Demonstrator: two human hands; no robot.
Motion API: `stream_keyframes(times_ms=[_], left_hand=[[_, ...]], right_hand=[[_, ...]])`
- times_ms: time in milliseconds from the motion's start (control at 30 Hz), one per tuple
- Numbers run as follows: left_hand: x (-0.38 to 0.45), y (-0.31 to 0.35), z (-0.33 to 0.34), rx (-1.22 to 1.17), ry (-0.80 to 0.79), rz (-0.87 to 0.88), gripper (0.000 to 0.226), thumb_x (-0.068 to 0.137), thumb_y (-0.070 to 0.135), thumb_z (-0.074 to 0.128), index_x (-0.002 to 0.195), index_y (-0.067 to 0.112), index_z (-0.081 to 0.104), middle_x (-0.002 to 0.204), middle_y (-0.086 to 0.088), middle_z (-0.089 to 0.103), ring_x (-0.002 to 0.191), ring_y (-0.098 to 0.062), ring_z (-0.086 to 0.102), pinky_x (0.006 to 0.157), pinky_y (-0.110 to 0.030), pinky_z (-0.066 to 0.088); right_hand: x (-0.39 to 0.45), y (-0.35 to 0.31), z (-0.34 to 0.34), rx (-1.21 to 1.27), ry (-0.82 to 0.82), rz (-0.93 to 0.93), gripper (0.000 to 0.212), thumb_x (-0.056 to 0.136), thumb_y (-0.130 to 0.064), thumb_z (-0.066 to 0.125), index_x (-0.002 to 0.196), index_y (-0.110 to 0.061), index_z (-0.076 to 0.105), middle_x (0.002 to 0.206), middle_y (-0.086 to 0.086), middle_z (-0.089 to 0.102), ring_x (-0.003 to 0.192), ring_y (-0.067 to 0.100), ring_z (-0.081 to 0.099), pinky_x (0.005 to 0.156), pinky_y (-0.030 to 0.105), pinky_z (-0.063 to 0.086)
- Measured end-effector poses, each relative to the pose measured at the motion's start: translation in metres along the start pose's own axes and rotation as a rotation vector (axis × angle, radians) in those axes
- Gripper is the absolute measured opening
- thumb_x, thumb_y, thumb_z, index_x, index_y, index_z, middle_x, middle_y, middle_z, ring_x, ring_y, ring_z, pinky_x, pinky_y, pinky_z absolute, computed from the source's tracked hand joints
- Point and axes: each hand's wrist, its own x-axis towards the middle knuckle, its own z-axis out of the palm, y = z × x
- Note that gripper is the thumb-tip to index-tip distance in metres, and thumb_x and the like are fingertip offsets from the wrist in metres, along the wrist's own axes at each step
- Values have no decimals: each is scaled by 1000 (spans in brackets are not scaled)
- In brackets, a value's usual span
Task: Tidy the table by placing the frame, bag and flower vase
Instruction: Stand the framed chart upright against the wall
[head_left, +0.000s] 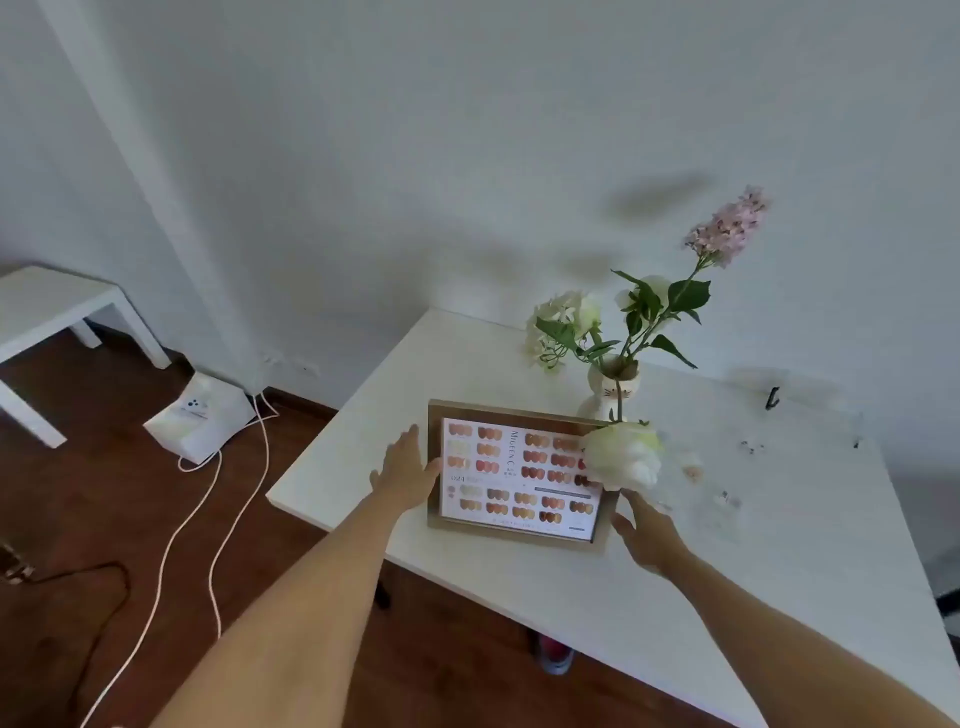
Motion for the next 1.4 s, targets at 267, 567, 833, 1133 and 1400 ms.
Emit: stream_keyframes(times_ms=[267, 567, 833, 1133, 1400], left_hand=[[32, -29, 15, -211, -79, 130, 30, 96, 31, 46, 120, 15, 50, 126, -7, 63, 114, -25, 61, 86, -27, 47], [54, -62, -27, -242, 25, 82, 40, 94, 35, 49, 129, 15, 46, 126, -9, 62, 115, -27, 59, 96, -37, 47], [81, -100, -94, -240, 156, 67, 29, 92, 27, 54, 119, 16, 55, 111, -9, 69, 104, -27, 64, 96, -45, 50], [172, -113, -151, -287, 154, 84, 35, 93, 23, 53, 125, 9, 51, 115, -16, 67, 106, -32, 63, 94, -52, 52], [311, -65, -180, -227, 88, 221, 30, 93, 26, 52, 120, 13, 54, 117, -11, 66, 106, -27, 62, 89, -35, 49]], right_hand=[[14, -23, 42, 272, 298, 151, 20, 98, -13, 40, 112, -5, 53, 98, 17, 68, 71, 28, 58, 59, 31, 42], [41, -70, 64, 375, 314, 50, 16, 99, -16, 40, 108, -15, 53, 79, -4, 61, 62, 2, 55, 45, 11, 38], [89, -140, 76, 362, 227, -89, 14, 97, -17, 42, 106, -18, 53, 71, -16, 55, 63, -1, 56, 47, 10, 40], [171, -216, 71, 374, 234, -95, 9, 96, -17, 40, 95, -22, 48, 72, -7, 58, 63, 7, 59, 47, 18, 45], [270, -257, 40, 411, 401, 60, 11, 98, -17, 36, 100, -24, 45, 76, -9, 58, 60, 2, 57, 47, 15, 45]])
